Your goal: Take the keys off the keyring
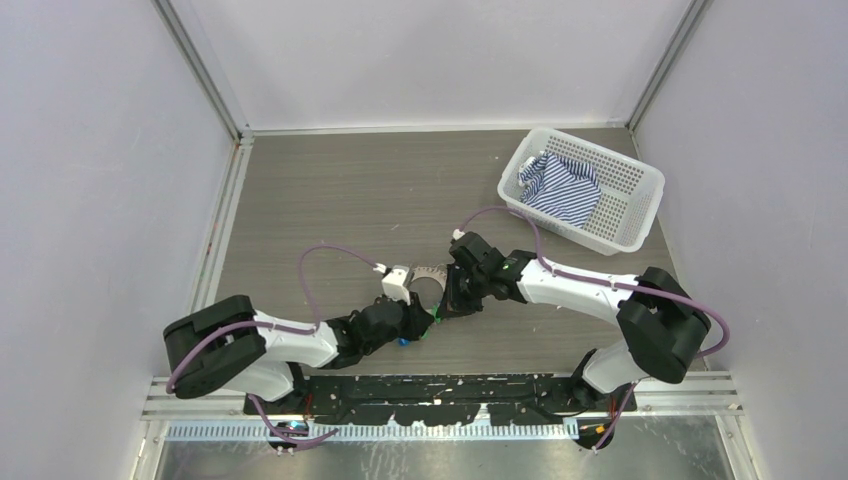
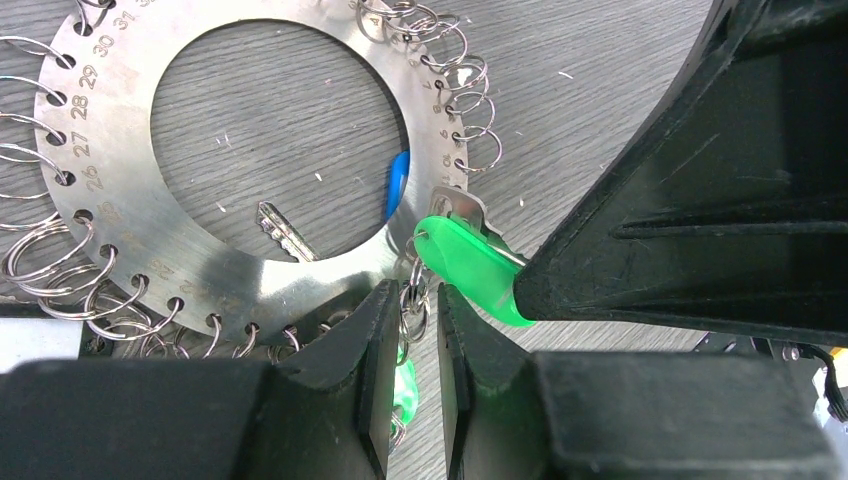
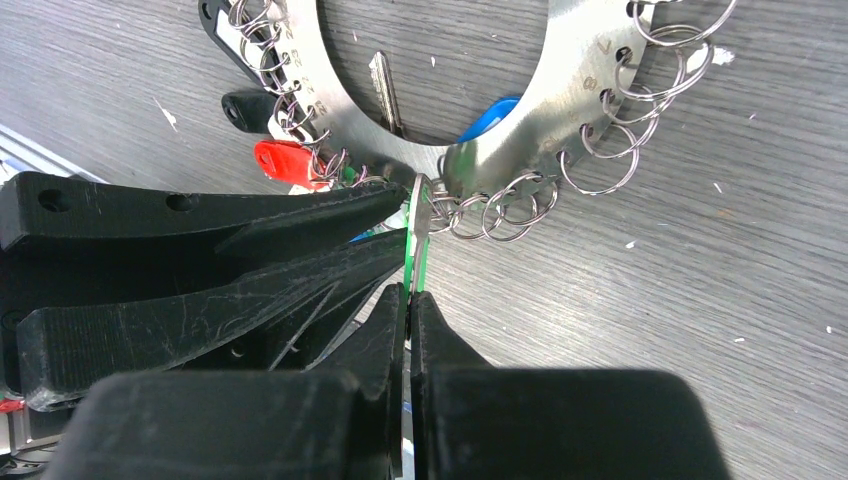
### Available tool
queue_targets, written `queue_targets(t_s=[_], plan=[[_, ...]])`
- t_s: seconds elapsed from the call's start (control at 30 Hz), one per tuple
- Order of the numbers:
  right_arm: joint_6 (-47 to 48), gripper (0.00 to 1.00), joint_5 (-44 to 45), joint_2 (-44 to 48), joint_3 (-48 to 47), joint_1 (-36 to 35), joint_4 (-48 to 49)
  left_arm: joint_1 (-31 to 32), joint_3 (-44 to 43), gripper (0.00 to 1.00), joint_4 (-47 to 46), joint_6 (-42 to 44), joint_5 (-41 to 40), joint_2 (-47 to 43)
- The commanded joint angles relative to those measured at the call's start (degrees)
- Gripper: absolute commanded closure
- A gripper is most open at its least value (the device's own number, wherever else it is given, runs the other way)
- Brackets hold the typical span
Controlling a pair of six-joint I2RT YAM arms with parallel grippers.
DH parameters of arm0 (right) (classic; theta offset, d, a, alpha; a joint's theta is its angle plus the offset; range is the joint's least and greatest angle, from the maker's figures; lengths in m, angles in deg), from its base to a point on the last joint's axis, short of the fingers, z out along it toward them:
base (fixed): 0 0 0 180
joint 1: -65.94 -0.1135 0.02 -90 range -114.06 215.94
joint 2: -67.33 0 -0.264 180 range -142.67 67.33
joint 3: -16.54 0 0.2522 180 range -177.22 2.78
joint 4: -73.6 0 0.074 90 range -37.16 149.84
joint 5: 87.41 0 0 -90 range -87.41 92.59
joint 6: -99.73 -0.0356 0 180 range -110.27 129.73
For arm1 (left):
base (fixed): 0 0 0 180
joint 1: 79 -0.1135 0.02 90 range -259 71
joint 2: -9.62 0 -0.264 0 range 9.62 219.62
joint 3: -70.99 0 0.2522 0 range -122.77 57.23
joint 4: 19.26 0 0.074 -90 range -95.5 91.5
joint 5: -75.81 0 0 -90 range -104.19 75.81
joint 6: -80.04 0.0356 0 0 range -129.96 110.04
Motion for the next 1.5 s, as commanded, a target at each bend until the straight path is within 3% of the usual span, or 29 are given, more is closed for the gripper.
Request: queue_targets(t_s=[0.0, 0.6, 0.8, 1.47], plan=[[-1.0, 0.99, 0.5, 2.1, -0.3, 0.3, 1.3, 0.2, -1.5, 0.78, -3.5, 0.9, -1.8, 0.6], [-1.1, 0.99, 1.1, 3.1, 1.0, 0.5, 2.0, 0.3, -1.7, 0.83, -5.5, -0.5, 0.8, 4.3], [-1.0, 0.99, 0.9, 3.7, 1.5, 0.7, 2.4, 0.2, -1.5, 0.99, -2.8, -0.2, 1.0, 2.7], [-0.9, 0.99, 2.2, 6.7, 4.9, 0.7, 2.8, 0.3, -0.3, 1.00, -4.7, 10.1, 0.4, -2.1]])
